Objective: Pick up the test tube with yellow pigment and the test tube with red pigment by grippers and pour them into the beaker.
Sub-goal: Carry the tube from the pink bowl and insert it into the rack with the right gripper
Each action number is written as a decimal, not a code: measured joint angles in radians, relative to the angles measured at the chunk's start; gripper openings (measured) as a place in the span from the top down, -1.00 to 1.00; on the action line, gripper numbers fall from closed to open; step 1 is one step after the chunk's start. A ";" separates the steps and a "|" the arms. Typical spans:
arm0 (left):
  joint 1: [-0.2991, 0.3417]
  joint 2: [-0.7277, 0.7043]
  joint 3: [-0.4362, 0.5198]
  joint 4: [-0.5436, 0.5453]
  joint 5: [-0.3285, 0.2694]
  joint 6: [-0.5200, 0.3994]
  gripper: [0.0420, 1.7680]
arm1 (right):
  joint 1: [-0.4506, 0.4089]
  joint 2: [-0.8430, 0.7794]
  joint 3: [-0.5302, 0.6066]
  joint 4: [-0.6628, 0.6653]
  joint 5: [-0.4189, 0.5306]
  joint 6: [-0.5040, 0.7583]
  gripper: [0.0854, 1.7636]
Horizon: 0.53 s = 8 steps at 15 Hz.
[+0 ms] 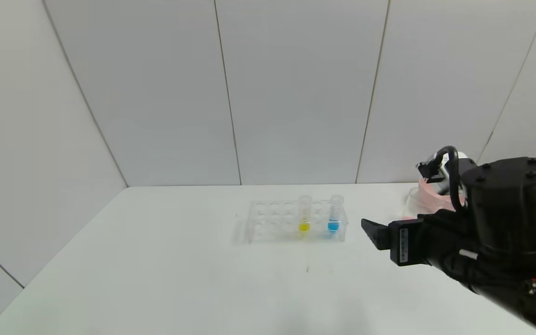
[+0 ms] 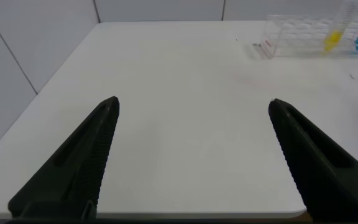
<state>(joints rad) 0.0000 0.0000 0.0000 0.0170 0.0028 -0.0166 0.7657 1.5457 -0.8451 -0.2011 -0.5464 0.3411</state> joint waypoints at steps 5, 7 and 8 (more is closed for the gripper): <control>0.000 0.000 0.000 0.000 0.000 0.000 -0.94 | 0.136 0.094 -0.027 -0.013 -0.108 0.060 -0.92; 0.000 0.000 0.000 0.000 0.000 0.000 -0.94 | 0.161 0.146 -0.068 -0.010 -0.112 0.062 -0.92; 0.000 0.000 0.000 0.000 0.000 0.000 -0.94 | 0.168 0.174 -0.094 -0.010 -0.113 0.062 -0.92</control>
<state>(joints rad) 0.0000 0.0000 0.0000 0.0170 0.0023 -0.0162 0.9340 1.7198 -0.9389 -0.2111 -0.6596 0.4030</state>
